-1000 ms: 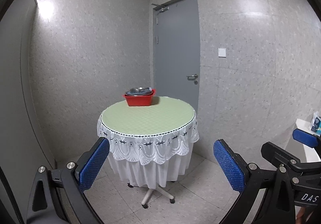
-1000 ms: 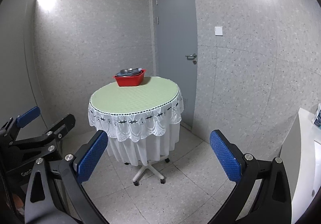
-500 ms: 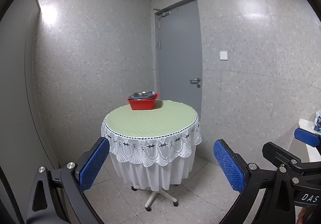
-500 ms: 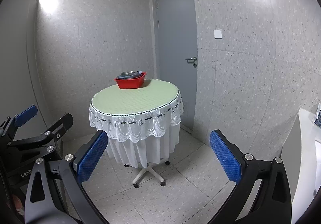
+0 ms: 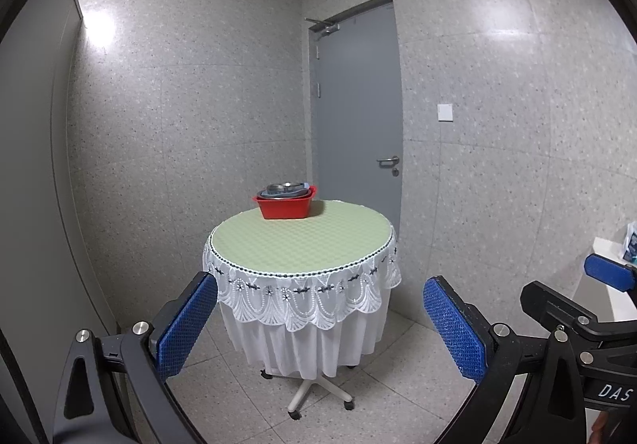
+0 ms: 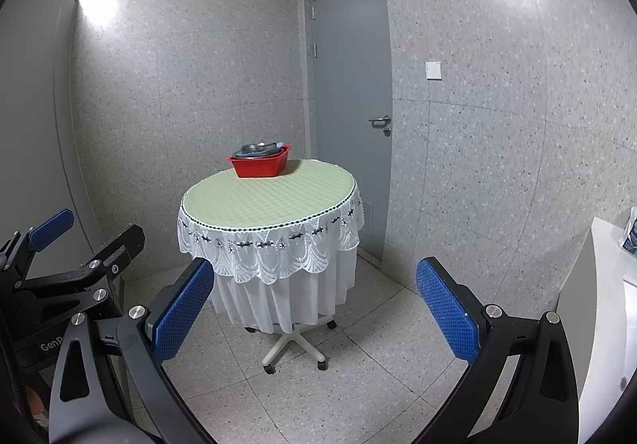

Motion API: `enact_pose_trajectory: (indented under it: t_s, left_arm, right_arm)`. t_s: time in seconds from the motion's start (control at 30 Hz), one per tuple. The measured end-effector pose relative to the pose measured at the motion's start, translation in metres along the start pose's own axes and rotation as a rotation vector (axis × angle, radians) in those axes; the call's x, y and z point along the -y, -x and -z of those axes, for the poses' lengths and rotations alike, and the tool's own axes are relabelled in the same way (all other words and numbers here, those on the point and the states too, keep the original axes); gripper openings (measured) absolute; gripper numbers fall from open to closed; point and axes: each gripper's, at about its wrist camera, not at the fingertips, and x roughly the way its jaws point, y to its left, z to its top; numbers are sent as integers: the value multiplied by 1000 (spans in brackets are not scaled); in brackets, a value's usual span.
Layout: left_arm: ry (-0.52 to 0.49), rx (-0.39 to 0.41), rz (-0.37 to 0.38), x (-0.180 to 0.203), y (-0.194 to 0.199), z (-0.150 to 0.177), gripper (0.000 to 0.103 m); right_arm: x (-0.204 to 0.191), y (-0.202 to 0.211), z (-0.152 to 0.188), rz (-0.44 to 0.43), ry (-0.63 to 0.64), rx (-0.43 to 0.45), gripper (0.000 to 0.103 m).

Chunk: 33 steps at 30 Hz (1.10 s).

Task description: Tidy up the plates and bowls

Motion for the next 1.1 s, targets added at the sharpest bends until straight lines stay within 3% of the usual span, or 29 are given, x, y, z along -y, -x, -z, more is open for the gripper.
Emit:
enact_pose_trajectory:
  t_s: [1.1]
  left_arm:
    - [-4,29,-22,12,-16,12,102]
  right_arm:
    - [1,-5,-1,-5,8,-2,103]
